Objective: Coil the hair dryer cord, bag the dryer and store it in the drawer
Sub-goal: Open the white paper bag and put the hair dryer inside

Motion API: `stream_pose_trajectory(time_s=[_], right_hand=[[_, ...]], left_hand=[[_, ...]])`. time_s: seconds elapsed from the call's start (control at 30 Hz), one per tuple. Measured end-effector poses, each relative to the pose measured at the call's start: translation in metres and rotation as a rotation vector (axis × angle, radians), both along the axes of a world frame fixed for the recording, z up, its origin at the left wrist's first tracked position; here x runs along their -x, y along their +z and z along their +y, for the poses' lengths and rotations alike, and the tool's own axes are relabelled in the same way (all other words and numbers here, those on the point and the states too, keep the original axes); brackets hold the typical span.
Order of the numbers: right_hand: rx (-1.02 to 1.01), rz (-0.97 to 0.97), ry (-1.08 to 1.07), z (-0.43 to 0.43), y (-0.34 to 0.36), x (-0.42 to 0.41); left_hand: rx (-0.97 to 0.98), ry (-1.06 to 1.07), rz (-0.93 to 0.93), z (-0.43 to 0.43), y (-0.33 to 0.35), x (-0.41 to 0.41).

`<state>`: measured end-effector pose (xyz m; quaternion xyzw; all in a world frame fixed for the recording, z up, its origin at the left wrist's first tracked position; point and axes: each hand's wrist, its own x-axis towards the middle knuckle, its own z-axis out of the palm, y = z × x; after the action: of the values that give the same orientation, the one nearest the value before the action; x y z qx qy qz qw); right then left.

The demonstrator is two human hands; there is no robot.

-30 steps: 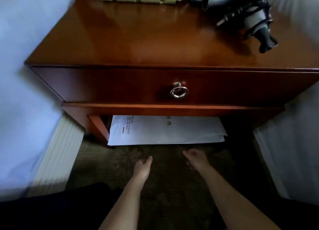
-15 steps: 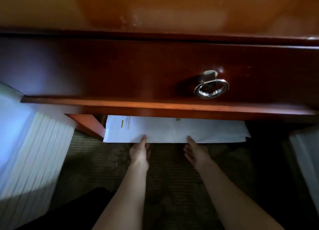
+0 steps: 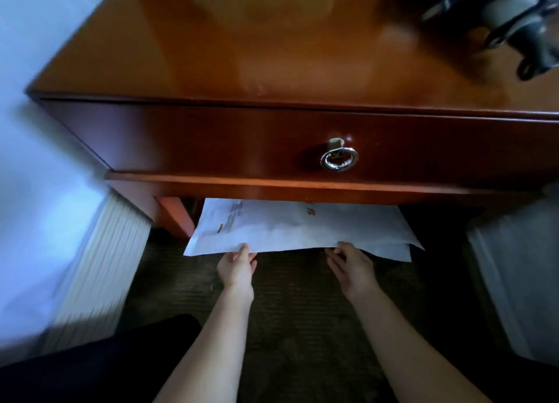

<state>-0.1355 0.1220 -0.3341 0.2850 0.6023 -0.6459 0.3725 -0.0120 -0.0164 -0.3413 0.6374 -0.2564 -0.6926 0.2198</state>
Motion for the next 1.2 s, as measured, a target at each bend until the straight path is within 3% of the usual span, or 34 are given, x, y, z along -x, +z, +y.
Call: stream_pose_trajectory(time_s=[0.17, 0.27, 0.4, 0.67, 0.77, 0.93, 1.07, 1.2], right_hand=[[0.111, 0.012, -0.036, 0.027, 0.042, -0.019], [0.034, 0.122, 0.039, 0.04, 0.073, -0.031], [0.099, 0.274, 0.133, 0.053, 0.121, -0.048], [0.166, 0.246, 0.36, 0.073, 0.181, -0.102], [0.218, 0.496, 0.475, 0.075, 0.208, -0.117], [0.072, 0.971, 0.658, 0.077, 0.265, -0.121], [0.127, 1.177, 0.696, 0.073, 0.314, -0.127], [0.219, 1.255, 0.706, 0.074, 0.357, -0.132]], left_hand=[[0.072, -0.056, 0.084, 0.031, 0.045, -0.026], [0.138, -0.112, 0.151, 0.044, 0.081, -0.043], [0.238, -0.149, 0.258, 0.054, 0.136, -0.058], [0.404, -0.274, 0.367, 0.071, 0.239, -0.078], [0.465, -0.324, 0.345, 0.075, 0.263, -0.08], [0.558, -0.351, 0.323, 0.069, 0.306, -0.073], [0.611, -0.475, 0.428, 0.079, 0.35, -0.068], [0.681, -0.564, 0.445, 0.087, 0.39, -0.062]])
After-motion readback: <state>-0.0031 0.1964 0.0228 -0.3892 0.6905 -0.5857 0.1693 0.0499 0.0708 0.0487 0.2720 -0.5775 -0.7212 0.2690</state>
